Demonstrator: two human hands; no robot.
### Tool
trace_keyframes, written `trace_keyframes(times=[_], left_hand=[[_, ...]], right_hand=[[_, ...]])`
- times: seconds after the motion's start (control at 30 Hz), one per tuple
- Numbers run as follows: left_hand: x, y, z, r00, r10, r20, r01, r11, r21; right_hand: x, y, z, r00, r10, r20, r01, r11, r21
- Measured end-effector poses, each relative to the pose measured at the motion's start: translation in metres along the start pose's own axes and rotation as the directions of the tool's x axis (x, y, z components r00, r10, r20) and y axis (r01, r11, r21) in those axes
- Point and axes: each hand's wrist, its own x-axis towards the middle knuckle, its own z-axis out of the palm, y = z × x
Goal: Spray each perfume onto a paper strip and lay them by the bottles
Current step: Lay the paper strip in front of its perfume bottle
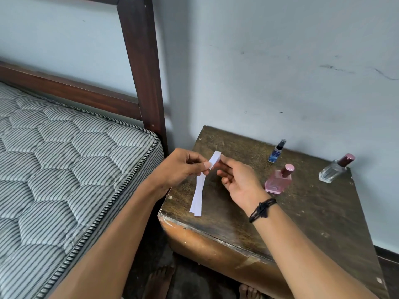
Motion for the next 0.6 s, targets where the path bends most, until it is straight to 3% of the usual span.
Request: trace_keyframes(times=[0.23, 0.6], left_hand=[[0.006, -0.007, 0.005, 0.998, -0.057, -0.03, 0.059, 0.995, 0.083], [0.02, -0.007, 0.022, 0.937, -0.024, -0.348, 0.187, 0.876, 0.444]], right_hand=[[0.018, -0.008, -0.006, 0.99, -0.142, -0.018, 0.141, 0.989, -0.042], [0.065, -0.023, -0.004, 0.872, -0.483, -0.077, 0.443, 0.846, -0.296]])
